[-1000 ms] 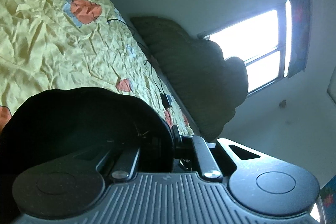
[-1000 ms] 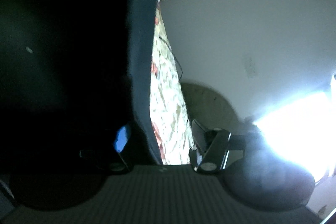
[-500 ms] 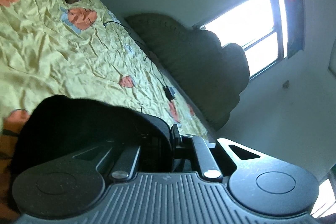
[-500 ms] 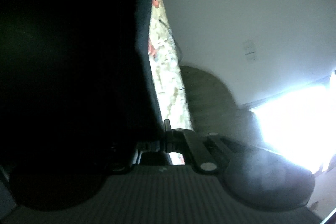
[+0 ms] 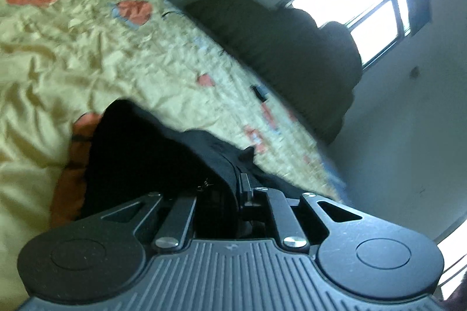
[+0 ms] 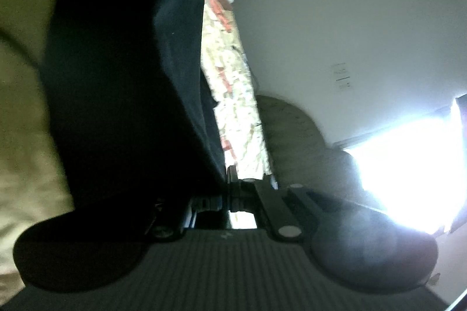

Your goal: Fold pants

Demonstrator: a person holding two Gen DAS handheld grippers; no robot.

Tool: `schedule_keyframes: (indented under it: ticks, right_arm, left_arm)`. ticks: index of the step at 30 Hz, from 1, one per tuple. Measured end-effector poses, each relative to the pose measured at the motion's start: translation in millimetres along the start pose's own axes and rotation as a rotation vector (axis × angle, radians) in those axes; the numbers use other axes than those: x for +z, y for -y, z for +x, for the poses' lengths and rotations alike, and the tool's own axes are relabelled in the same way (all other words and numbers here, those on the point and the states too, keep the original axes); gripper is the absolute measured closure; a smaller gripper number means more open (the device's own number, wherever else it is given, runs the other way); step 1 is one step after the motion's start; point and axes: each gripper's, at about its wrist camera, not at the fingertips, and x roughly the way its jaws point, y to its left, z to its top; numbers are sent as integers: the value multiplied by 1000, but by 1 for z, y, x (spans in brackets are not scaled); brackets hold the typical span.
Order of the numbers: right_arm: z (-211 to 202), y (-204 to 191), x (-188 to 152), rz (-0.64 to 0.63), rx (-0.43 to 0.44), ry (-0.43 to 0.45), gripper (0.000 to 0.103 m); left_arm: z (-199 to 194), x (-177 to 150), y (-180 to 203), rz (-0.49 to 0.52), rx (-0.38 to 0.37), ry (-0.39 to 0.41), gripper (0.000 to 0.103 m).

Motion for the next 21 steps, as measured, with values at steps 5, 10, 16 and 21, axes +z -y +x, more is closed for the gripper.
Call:
schedule_keyframes:
  ticks: [5, 10, 16, 21]
  right_arm:
    - [-8, -16, -1, -26, 42, -21, 101]
    - [23, -4, -1, -43, 31, -20, 101]
    - [48, 3, 5, -51, -1, -46, 101]
    - [49, -8, 4, -62, 12, -55, 100]
  left_arm:
    - [3, -7, -17, 16, 60, -52, 95]
    - [10, -4, -32, 11, 96, -48, 95]
    - [25, 0, -42, 20, 129, -54, 95]
    - [27, -5, -59, -27, 118, -75, 95]
